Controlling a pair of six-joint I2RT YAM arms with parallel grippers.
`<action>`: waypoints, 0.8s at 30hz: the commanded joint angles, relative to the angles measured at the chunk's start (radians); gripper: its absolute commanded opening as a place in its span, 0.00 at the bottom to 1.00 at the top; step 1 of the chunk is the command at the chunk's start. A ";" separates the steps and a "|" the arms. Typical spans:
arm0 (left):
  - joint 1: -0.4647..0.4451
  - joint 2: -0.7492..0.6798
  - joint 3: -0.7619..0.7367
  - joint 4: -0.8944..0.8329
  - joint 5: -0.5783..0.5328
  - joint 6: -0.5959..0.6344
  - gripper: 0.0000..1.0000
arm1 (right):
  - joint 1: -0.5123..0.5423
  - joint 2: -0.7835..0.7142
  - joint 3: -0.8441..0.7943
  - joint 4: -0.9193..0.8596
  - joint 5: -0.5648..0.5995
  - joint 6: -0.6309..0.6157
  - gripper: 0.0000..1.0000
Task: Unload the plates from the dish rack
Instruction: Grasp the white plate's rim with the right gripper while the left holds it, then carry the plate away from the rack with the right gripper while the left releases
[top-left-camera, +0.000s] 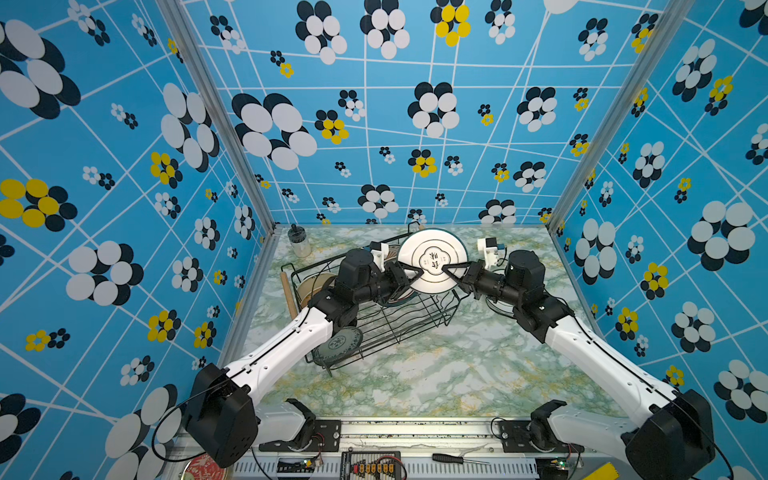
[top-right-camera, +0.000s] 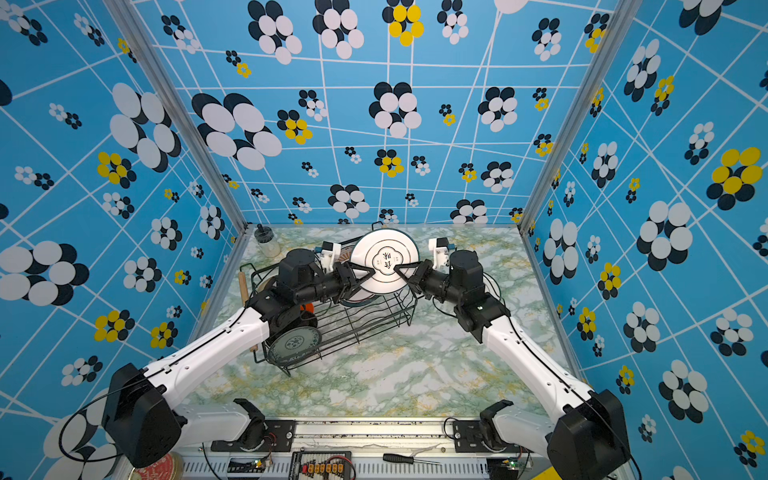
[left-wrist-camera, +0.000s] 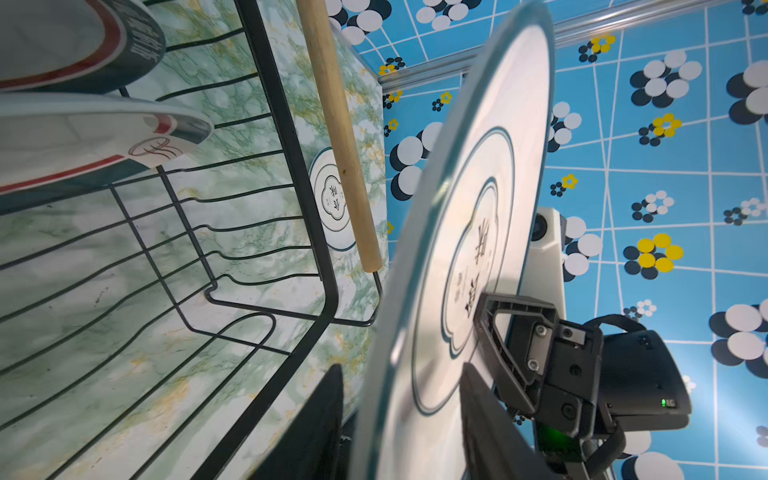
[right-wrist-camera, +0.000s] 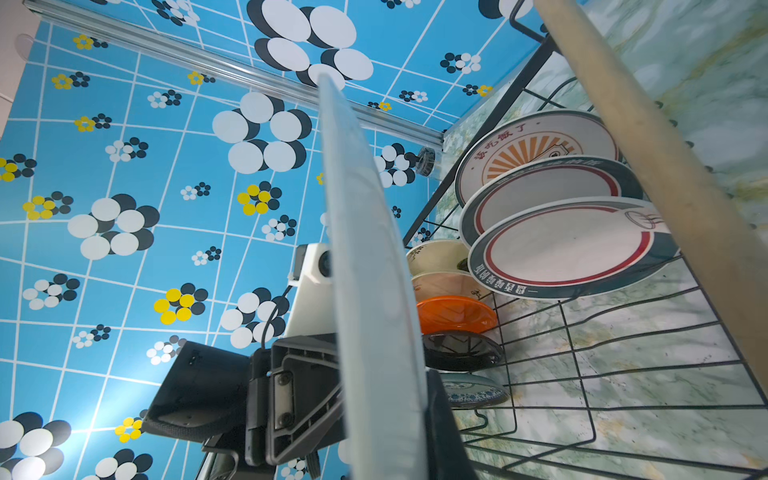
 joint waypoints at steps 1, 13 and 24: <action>0.012 0.018 0.056 -0.043 0.023 0.079 0.54 | -0.013 -0.005 0.036 0.016 0.011 -0.035 0.00; 0.129 0.037 0.135 -0.166 0.102 0.205 0.88 | -0.184 0.019 0.165 -0.177 -0.031 -0.157 0.00; 0.150 0.036 0.297 -0.526 -0.020 0.480 0.99 | -0.388 -0.005 0.360 -0.616 0.071 -0.455 0.00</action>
